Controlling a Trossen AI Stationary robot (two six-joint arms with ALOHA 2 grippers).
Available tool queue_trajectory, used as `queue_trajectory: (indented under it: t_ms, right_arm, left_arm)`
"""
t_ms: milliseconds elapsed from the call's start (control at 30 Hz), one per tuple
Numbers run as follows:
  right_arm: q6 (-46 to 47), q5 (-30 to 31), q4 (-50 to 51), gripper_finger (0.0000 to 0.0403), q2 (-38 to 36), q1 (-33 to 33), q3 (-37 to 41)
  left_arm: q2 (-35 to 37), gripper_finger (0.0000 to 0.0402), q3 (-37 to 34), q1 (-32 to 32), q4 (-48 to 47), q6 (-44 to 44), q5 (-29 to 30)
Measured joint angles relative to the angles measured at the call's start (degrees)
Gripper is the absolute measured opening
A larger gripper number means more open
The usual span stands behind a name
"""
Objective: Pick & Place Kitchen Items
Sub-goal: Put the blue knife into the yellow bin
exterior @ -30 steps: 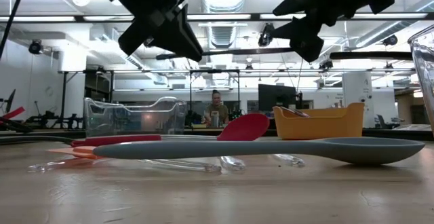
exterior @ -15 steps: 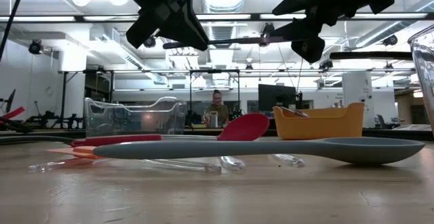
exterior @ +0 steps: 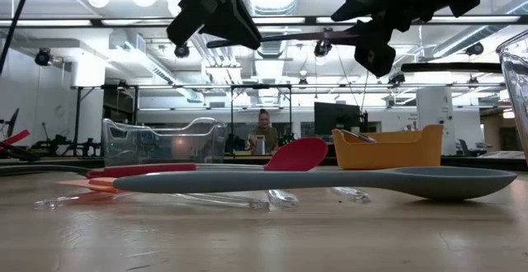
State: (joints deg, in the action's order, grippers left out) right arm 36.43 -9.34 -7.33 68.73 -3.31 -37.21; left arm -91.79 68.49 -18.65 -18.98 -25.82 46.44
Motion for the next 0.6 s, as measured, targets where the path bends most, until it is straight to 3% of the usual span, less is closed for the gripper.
queue_trajectory:
  t_ms: [233,600]
  right_arm:
    - [-0.4,-0.1,0.1,0.0102,0.0,0.0,0.0]
    - [-0.3,-0.1,0.3,0.0014,0.0,0.6,0.0]
  left_arm:
    - [0.0,0.0048,0.4,1.0,0.1,-0.1,0.0]
    - [0.0,0.0048,0.3,1.0,0.2,0.2,-0.3]
